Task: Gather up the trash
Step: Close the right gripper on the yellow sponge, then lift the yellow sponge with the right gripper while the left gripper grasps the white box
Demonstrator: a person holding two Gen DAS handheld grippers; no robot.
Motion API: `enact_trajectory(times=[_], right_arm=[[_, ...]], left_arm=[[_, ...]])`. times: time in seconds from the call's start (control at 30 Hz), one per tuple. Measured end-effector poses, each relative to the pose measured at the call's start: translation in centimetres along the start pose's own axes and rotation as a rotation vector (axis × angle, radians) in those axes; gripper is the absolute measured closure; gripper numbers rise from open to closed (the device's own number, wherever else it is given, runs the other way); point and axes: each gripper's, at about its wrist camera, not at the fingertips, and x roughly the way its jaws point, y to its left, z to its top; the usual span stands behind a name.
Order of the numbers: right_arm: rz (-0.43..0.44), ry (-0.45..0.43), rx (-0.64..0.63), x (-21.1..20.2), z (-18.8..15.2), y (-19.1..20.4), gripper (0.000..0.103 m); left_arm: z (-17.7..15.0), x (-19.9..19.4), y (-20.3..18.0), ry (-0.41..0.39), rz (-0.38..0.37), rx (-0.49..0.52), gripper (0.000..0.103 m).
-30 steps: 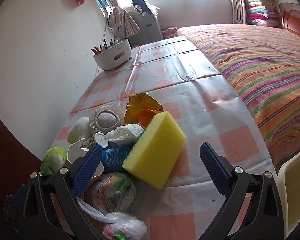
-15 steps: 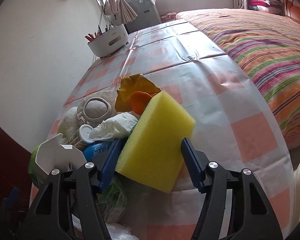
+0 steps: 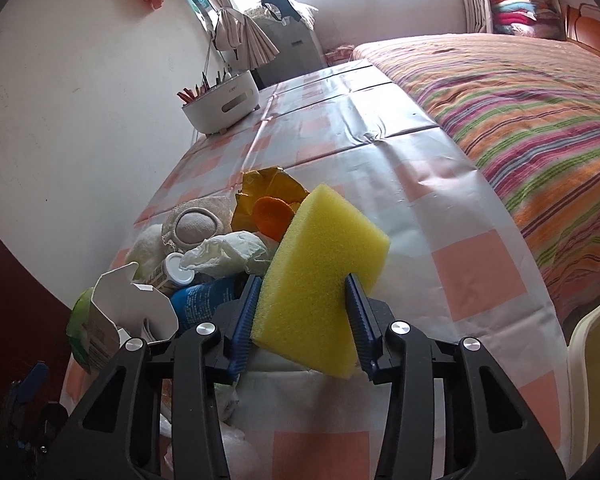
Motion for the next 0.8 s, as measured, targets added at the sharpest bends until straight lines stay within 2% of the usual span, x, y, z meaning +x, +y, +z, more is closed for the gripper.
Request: enact_trajectory(times=[0.23,0.4,0.5,0.8], right_arm=[[0.021,-0.073,0.011,-3.6,-0.2,-1.1,0.062],[0.025,-0.114,0.015,-5.6,-0.2,-2.0,0.062],[0.032,-0.126,0.026,-6.4,-0.3,-2.5,0.062],[0.043,-0.152,0.049,-8.3,-0.4,-3.9,0.062]], left_arm=[[0.3,-0.2,-1.6,-0.02,-0.031,0.078,0.009],[1.1,-0.1,-3.4,-0.034,-0.062,0.193,0.009],[1.7,0.7,-3.7,-0.021,-0.086,0.215,0.009],[0.7,3.0,-4.3,0.054,-0.027,0.36,0.009]])
